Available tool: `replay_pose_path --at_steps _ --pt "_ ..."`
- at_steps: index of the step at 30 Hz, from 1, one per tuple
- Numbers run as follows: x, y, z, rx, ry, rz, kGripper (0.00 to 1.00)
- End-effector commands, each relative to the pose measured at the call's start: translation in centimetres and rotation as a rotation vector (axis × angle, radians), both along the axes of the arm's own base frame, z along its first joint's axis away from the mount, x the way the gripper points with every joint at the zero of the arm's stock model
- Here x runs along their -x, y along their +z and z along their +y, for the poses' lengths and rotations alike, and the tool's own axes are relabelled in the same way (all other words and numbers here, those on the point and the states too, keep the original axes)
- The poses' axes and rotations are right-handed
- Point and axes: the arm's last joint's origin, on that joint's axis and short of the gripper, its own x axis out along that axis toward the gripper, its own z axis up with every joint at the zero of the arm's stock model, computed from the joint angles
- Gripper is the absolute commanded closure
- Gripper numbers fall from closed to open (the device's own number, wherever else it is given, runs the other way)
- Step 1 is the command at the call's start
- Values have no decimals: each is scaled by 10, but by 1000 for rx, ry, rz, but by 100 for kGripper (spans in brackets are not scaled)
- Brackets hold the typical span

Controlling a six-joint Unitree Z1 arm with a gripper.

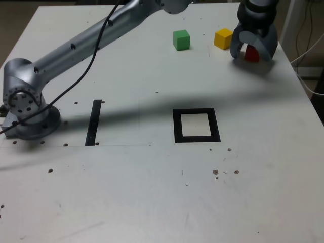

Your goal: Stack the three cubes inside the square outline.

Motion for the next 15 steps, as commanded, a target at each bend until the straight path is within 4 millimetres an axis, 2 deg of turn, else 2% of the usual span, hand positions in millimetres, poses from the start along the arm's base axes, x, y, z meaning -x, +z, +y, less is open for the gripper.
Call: replay_pose_path --at_steps 1,10,15 --pt "-2 4 -2 -5 -2 -27 44" --pt "-5 3 -2 -6 8 -45 64" --pt "-6 3 -2 -6 11 -52 67"
